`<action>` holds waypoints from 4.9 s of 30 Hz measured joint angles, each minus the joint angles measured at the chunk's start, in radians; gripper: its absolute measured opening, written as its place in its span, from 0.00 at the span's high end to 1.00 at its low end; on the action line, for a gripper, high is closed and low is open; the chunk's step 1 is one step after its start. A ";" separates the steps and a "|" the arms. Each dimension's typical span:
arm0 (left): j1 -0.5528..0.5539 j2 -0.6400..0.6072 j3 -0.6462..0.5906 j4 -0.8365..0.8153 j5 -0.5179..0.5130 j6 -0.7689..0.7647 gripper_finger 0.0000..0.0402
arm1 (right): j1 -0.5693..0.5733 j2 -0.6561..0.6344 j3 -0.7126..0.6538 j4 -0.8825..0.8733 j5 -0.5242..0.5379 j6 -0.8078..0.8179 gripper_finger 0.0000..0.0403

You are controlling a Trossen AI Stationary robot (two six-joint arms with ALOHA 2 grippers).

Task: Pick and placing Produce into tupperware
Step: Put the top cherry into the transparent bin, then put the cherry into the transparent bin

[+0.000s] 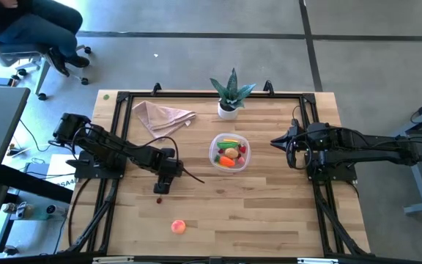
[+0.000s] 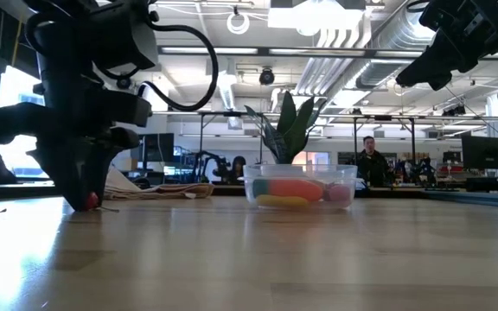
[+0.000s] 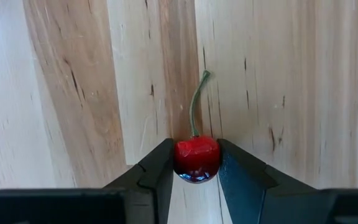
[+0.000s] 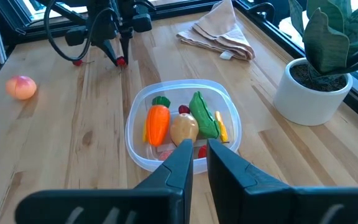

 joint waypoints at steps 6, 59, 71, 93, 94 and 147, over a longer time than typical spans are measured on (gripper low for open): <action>0.001 0.005 0.076 -0.017 -0.009 0.004 0.73 | 0.000 0.000 0.000 0.000 0.000 0.000 0.91; 0.341 0.486 0.821 -0.080 0.119 0.344 0.73 | 0.000 0.000 0.000 0.000 0.000 0.000 0.91; 0.340 0.507 0.821 -0.105 0.119 0.344 0.73 | 0.000 0.000 0.000 0.000 0.000 0.000 0.91; 0.340 0.506 0.821 -0.103 0.146 0.326 0.61 | 0.000 0.000 0.000 0.000 0.000 0.000 0.91; 0.340 0.506 0.821 -0.103 0.146 0.326 0.60 | 0.000 0.000 0.000 0.000 0.000 0.000 0.91; -0.243 -0.263 0.125 -0.488 0.186 -1.201 0.58 | 0.000 0.000 0.000 0.000 0.000 0.000 0.91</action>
